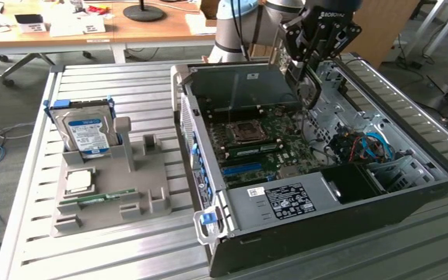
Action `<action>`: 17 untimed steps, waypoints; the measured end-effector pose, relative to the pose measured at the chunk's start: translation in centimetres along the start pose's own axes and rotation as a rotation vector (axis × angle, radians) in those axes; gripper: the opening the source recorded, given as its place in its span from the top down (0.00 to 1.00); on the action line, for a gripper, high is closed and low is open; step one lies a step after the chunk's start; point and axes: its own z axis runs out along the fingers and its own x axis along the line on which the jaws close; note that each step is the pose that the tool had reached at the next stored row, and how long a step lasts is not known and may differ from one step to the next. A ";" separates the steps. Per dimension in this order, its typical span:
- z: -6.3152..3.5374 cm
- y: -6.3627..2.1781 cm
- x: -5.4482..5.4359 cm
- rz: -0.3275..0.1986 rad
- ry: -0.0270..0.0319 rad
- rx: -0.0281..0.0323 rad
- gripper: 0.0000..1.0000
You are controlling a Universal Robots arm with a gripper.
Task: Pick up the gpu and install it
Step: 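Pick up the gpu and move the gpu toward the slot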
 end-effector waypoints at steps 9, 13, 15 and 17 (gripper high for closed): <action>0.02 0.01 -1.0 0.000 0.0000 0.0000 0.73; 0.04 0.03 -1.7 0.000 0.0000 0.0000 0.73; 0.05 0.03 -2.1 0.000 0.0000 0.0000 0.73; 0.06 0.04 -2.5 0.000 0.0000 0.0000 0.73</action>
